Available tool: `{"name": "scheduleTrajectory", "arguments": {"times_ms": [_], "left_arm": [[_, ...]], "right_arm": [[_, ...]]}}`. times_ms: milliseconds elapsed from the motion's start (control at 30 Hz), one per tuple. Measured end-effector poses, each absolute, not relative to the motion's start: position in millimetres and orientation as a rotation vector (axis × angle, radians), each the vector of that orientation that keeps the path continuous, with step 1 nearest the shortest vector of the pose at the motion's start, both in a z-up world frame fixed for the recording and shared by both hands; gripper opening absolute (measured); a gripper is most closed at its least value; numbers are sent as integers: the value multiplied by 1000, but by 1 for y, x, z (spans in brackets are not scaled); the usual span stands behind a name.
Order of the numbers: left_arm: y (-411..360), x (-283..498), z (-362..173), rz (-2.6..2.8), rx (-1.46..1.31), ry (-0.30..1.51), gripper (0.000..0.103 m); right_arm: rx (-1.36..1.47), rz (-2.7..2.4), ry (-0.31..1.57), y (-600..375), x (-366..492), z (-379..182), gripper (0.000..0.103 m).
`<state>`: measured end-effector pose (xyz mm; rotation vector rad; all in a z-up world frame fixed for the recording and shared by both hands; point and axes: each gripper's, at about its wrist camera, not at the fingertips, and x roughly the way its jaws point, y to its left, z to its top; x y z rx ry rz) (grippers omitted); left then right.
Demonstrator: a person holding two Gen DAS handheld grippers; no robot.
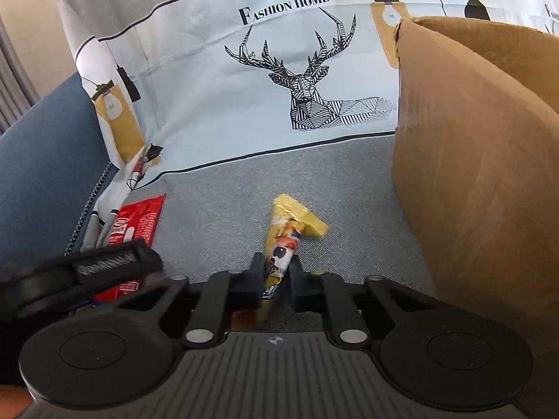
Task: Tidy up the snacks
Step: 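Move both open tools back down to the red packet and yellow bar, then grasp the red spicy-strip packet with the left tool while the right tool grasps the yellow wafer bar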
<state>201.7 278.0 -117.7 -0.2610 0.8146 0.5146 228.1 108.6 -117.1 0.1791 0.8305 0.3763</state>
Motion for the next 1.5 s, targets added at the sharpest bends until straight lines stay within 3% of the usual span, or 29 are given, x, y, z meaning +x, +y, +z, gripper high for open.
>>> {"name": "scheduleTrajectory", "arguments": {"times_ms": [67,267,800,1300,1433,1500], "left_arm": [[278,198,-114,512,-263,809,50],[278,177,-102,497,-327,809,40],[238,46,-46,379,-435,794,40],[230,34,-84,383,-477,1043,44],[230,40,-88,388,-462,1054,54],[229,44,-91,394,-449,1062,57]], "right_arm": [[156,384,806,109,224,-113,8],[115,431,778,102,209,-97,8],[-48,683,863,56,93,-61,5],[-247,732,971,48,63,-91,8],[-226,731,980,50,68,-92,16],[-216,725,979,51,71,-93,26]]}}
